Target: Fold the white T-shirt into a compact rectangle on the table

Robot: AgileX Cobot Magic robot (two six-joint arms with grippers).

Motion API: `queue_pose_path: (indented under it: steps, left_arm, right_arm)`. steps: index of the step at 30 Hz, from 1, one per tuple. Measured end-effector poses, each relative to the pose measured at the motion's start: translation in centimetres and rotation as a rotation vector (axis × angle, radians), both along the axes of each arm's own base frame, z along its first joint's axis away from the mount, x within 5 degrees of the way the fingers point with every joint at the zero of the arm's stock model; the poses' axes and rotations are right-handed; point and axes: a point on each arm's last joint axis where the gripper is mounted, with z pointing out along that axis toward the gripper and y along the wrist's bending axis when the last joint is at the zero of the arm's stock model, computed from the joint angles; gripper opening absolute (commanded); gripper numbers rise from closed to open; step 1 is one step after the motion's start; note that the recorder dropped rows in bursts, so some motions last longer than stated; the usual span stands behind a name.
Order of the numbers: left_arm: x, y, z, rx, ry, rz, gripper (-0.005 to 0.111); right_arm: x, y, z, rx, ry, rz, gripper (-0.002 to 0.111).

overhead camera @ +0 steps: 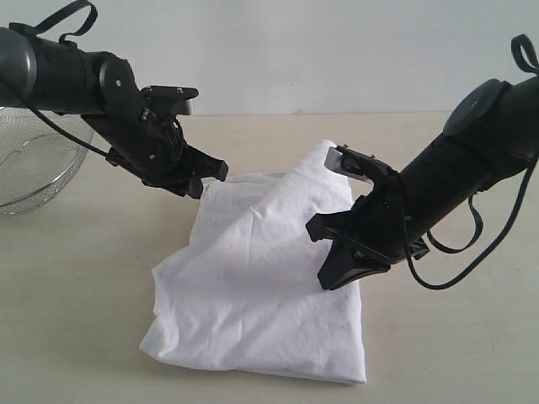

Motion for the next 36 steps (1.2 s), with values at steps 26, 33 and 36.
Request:
queue_pose_path:
  steps: [26, 33, 36]
  left_arm:
    - [0.1, -1.0, -2.7, -0.121, 0.067, -0.04, 0.045]
    - [0.1, -1.0, -2.7, -0.118, 0.064, -0.048, 0.059]
    - [0.1, -1.0, -2.7, -0.12, 0.064, -0.047, 0.059]
  right_arm:
    - [0.0, 0.0, 0.0, -0.002, -0.004, -0.003, 0.0]
    - [0.1, 0.0, 0.0, -0.004, -0.008, -0.006, 0.0]
    - [0.1, 0.0, 0.0, -0.005, -0.009, -0.007, 0.0]
